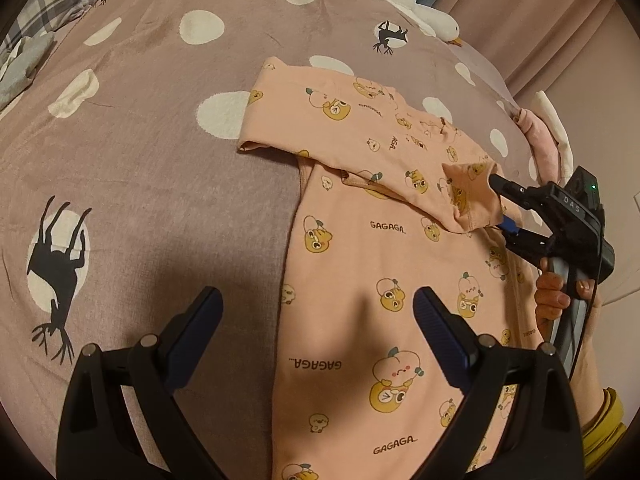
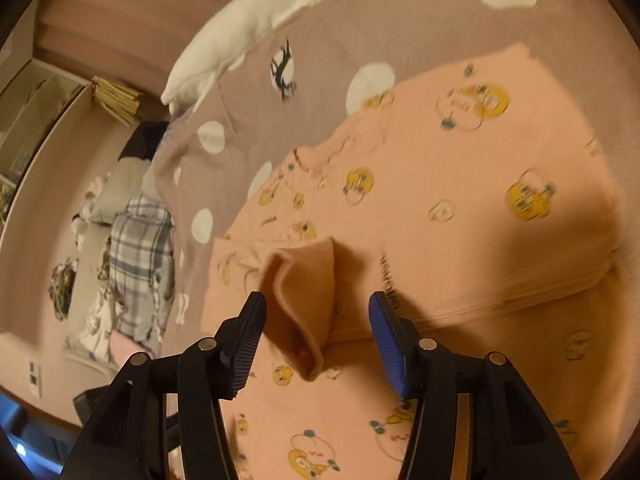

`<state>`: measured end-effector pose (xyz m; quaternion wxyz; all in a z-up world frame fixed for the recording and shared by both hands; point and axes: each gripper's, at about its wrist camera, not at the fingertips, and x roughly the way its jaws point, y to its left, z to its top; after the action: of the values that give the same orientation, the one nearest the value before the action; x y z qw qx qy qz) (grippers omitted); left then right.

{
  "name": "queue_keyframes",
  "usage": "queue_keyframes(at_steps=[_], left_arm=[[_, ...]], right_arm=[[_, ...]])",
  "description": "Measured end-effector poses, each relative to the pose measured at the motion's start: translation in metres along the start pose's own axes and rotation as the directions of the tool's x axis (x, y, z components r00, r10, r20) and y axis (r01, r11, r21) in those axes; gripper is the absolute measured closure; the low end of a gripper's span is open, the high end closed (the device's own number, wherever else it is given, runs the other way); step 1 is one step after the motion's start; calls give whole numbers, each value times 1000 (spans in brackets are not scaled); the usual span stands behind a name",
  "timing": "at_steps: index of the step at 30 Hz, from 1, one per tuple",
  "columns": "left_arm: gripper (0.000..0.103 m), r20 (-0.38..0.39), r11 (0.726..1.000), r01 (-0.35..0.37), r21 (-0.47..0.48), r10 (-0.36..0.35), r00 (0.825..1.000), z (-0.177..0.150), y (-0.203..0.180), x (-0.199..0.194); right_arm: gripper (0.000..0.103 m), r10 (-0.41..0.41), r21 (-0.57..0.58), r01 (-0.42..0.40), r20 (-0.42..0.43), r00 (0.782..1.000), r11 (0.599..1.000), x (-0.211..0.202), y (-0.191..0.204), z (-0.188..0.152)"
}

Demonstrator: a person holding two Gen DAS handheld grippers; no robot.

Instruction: Fold small clothes

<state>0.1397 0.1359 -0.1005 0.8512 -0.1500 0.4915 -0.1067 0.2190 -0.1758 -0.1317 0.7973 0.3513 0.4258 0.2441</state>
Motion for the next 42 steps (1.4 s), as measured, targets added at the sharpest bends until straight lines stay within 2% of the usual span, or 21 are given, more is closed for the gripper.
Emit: queue_keyframes(at_steps=[3, 8, 13, 15, 21, 22, 23, 25, 28, 31, 33, 36, 40, 42], left_arm=[[7, -7, 1000, -8, 3, 8, 1000, 0, 1, 1], [7, -4, 1000, -13, -1, 13, 1000, 0, 3, -1], [7, -4, 1000, -18, 0, 18, 1000, -1, 3, -1], [7, -6, 1000, -16, 0, 16, 1000, -1, 3, -1], [7, -14, 1000, -27, 6, 27, 1000, -2, 1, 0], [7, -16, 1000, -29, 4, 29, 999, -2, 2, 1], [7, -18, 999, -32, 2, 32, 999, -2, 2, 1], [7, -21, 999, -38, 0, 38, 999, -2, 2, 2], [7, -18, 999, -40, -4, 40, 999, 0, 3, 1], [7, -17, 999, -43, -6, 43, 999, 1, 3, 1], [7, -19, 999, -41, -4, 41, 999, 1, 2, 2], [7, -23, 999, -40, 3, 40, 999, 3, -1, 5], [7, -12, 999, -39, 33, 39, 999, 12, -12, 7], [7, 1, 998, -38, 52, 38, 999, 22, -19, 8]], right_arm=[[49, -69, -24, 69, -23, 997, 997, 8, 3, -2], [49, 59, 111, -62, 31, 998, 992, -12, -17, 0], [49, 120, 181, -127, 50, 992, 975, -20, -32, 0], [49, 122, 184, -127, 41, 992, 975, -17, -32, 0], [50, -26, 70, 26, 2, 1000, 997, 2, -9, -1], [62, -69, 28, 69, 6, 998, 997, 4, -2, 0], [84, -123, -27, 124, 8, 992, 992, 7, 7, 0], [95, -219, -111, 220, 25, 975, 969, 9, 20, 1], [97, -224, -205, 239, 94, 970, 949, -9, 45, 9], [97, -143, -229, 186, 192, 971, 955, -50, 64, 26], [97, -123, -238, 180, 235, 964, 954, -73, 68, 36], [97, -187, -226, 246, 253, 949, 942, -88, 53, 50], [97, -278, -167, 310, 190, 941, 936, -79, 13, 56], [97, -335, -128, 357, 168, 927, 925, -71, -4, 56]])
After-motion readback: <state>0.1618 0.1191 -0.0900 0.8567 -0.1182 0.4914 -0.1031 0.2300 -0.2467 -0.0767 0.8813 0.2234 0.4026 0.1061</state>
